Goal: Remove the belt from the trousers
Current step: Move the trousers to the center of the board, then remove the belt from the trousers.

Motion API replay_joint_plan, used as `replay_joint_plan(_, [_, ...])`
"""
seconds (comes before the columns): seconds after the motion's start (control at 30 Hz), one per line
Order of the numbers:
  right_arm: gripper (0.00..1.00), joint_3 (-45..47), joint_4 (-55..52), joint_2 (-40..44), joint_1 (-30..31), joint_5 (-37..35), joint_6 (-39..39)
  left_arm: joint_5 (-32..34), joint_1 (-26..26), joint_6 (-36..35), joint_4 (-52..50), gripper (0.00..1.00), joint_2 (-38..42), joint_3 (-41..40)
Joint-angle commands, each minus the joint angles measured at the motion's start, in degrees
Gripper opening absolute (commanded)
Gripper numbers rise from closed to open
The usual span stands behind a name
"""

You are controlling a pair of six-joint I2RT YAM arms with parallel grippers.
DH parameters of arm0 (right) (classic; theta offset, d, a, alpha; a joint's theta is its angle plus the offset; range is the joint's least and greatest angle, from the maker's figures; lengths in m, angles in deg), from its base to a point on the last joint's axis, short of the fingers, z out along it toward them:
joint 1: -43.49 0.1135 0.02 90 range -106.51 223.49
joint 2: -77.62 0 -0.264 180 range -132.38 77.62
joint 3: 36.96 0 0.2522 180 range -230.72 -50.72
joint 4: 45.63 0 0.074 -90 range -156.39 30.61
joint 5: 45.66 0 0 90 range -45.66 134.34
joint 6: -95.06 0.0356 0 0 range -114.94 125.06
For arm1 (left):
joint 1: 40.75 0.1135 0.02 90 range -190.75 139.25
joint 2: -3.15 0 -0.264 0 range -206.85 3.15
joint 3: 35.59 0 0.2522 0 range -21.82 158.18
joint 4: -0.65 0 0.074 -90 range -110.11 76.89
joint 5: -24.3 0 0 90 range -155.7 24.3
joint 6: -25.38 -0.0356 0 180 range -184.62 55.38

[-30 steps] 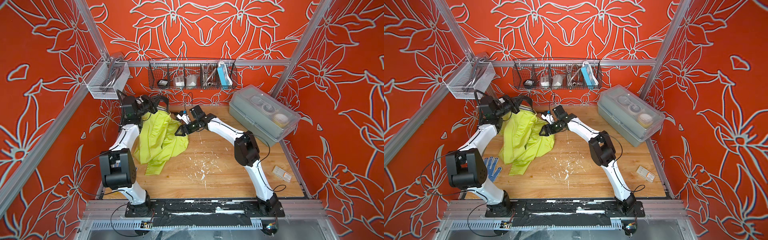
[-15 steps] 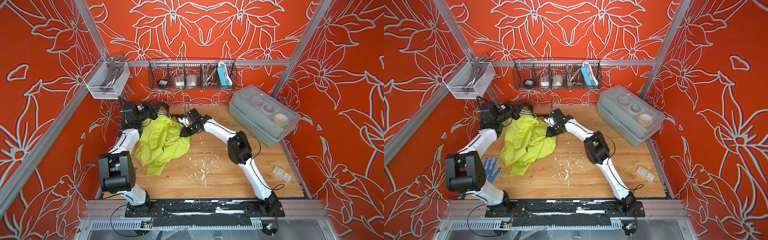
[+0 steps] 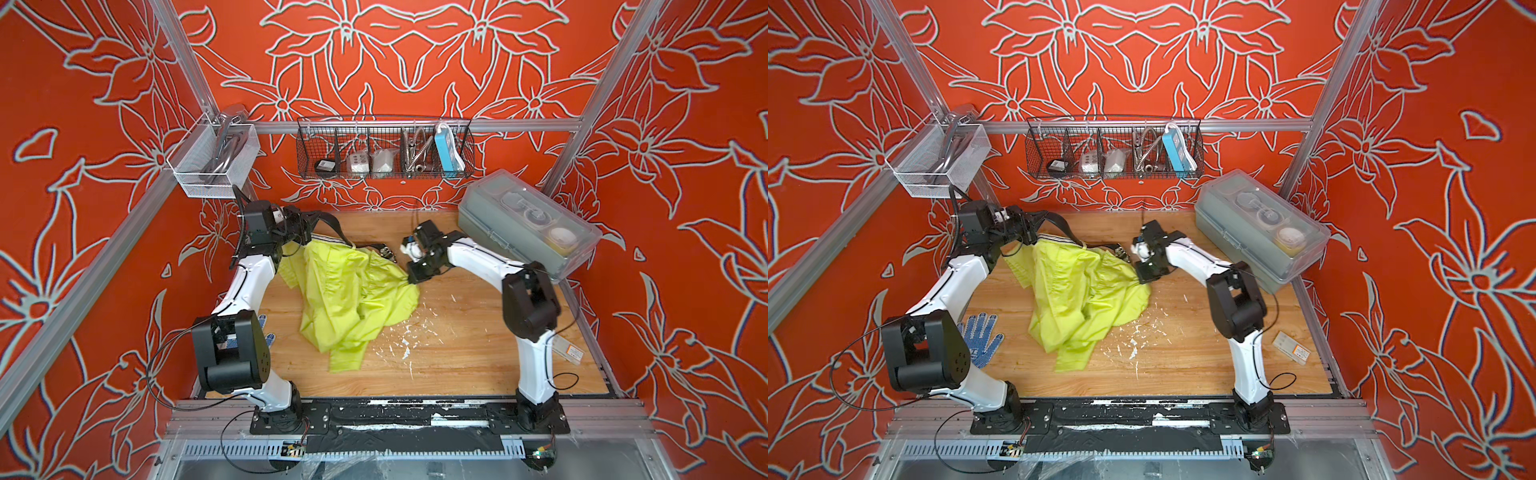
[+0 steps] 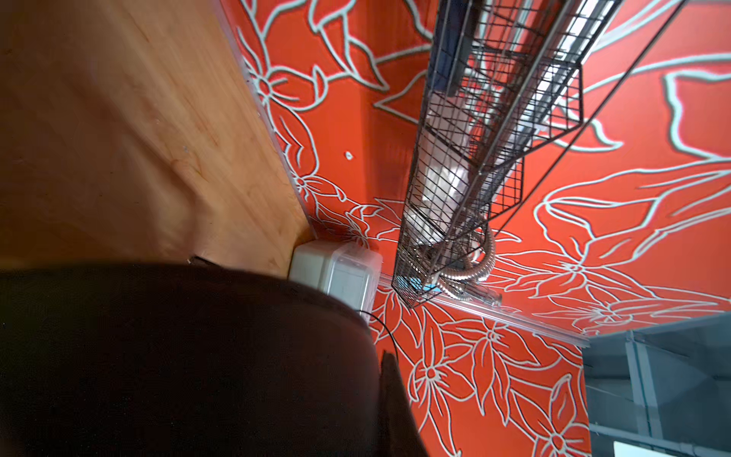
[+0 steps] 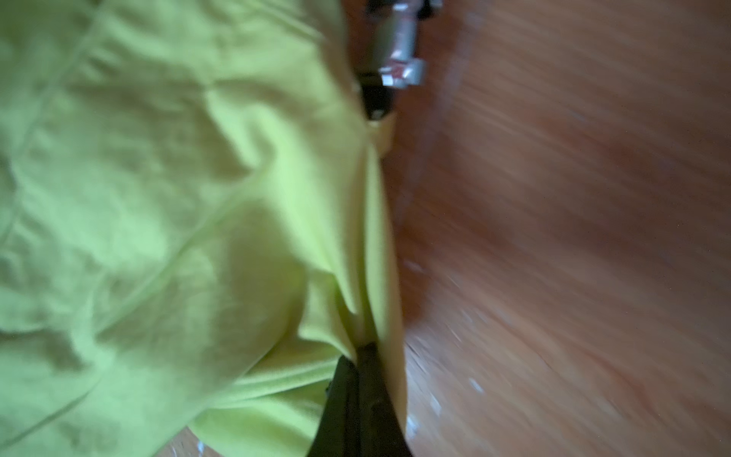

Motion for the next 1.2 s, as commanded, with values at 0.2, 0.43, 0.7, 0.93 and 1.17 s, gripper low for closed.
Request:
replay_joint_plan(0.2, [0.28,4.0,-3.3,5.8,-5.0,6.9,-0.6,2.8,0.3,-15.5,-8.9,0.00,-3.7,-0.6])
replay_joint_plan(0.43, [0.87,-6.9,-2.5,3.4,-4.7,4.8,-6.7,3.6,-3.9,-18.2,-12.0,0.00,-6.6,-2.1])
replay_joint_plan(0.7, [1.00,-21.6,-2.9,-11.2,-3.1,8.8,-15.3,4.3,-5.7,-17.0,-12.9,0.00,-6.9,-1.3])
replay_joint_plan(0.93, [0.66,-32.3,-4.5,-22.1,-2.9,7.2,-17.0,3.9,-5.7,-16.7,-14.8,0.00,-6.5,0.4])
replay_joint_plan(1.17, [0.67,-32.3,0.1,-22.6,-2.7,3.2,-14.6,4.0,-5.7,-16.7,-14.9,0.00,-5.4,-1.5])
